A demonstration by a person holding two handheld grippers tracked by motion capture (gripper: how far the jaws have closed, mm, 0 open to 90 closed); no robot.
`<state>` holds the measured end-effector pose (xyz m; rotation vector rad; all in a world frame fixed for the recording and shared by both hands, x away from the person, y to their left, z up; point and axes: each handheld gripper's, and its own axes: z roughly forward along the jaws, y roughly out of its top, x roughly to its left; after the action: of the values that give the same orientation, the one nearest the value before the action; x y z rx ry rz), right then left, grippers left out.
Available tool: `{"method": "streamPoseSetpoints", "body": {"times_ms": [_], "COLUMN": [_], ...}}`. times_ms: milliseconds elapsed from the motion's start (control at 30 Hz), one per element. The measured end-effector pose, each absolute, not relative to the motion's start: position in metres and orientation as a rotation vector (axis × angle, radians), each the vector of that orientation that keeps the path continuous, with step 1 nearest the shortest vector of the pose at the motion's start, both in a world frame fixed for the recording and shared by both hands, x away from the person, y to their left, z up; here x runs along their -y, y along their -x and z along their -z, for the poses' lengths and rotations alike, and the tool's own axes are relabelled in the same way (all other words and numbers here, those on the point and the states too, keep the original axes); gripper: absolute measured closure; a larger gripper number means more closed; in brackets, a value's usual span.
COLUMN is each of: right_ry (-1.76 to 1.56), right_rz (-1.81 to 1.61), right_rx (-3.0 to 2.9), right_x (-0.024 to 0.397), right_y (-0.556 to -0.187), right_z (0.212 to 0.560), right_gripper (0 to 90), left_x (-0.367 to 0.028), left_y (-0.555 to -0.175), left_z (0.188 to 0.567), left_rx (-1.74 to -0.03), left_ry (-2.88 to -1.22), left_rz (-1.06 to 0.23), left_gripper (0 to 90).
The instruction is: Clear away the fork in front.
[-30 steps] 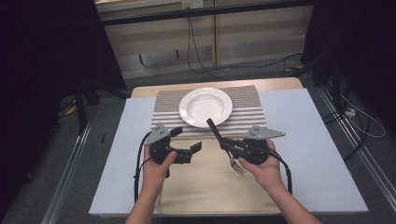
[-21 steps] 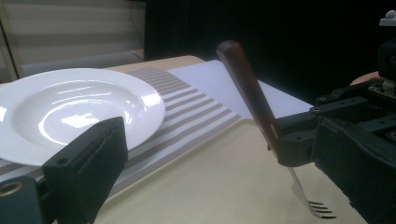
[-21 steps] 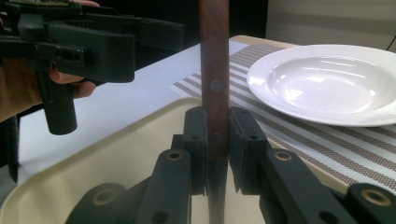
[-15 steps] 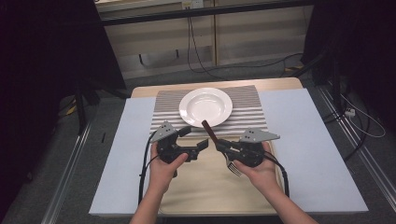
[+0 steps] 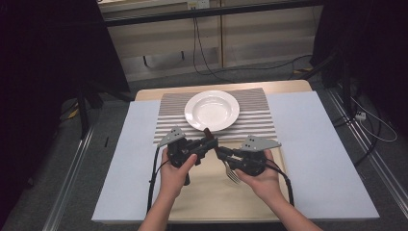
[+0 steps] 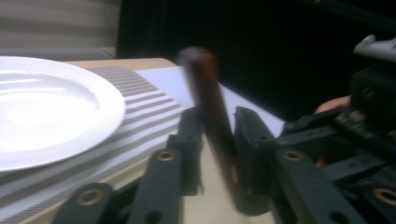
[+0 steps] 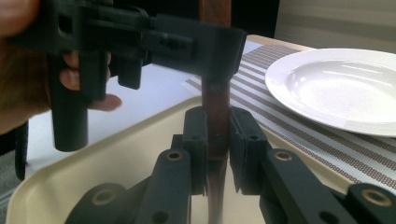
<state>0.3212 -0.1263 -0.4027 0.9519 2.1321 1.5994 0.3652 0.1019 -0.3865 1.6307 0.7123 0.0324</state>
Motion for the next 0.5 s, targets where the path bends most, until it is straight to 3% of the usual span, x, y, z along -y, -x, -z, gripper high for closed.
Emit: {"method": "streamPoseSetpoints", "body": {"times_ms": [167, 200, 300, 333, 367, 400, 500], "right_ry": [-0.924, -0.918, -0.926, -0.959, -0.959, -0.991, -1.003], "right_rz": [-1.626, -1.633, -1.634, -1.647, -1.647, -1.645, -1.611], "right_rx": [-2.119, -2.112, -2.087, -2.069, -2.069, -2.053, -2.037], "right_x": [0.124, 0.125, 0.129, 0.137, 0.137, 0.146, 0.158], "right_y": [-0.321, -0.321, -0.32, -0.32, -0.32, -0.321, -0.32], "right_z": [0.405, 0.404, 0.403, 0.404, 0.404, 0.406, 0.41], "right_gripper": [77.1, 69.3, 65.6, 58.6, 58.6, 50.9, 43.6], "left_x": [-0.106, -0.111, -0.117, -0.123, -0.123, -0.13, -0.139], "left_y": [-0.366, -0.366, -0.367, -0.367, -0.367, -0.367, -0.367], "left_z": [0.384, 0.381, 0.379, 0.377, 0.377, 0.375, 0.372], "left_rx": [-0.711, -0.713, -0.717, -0.72, -0.72, -0.723, -0.726], "left_ry": [-1.633, -1.638, -1.637, -1.636, -1.636, -1.638, -1.647], "left_rz": [-0.003, 0.01, 0.028, 0.027, 0.027, 0.044, 0.063], "left_gripper": [80.4, 80.6, 80.7, 80.7, 80.7, 80.7, 80.7]}}
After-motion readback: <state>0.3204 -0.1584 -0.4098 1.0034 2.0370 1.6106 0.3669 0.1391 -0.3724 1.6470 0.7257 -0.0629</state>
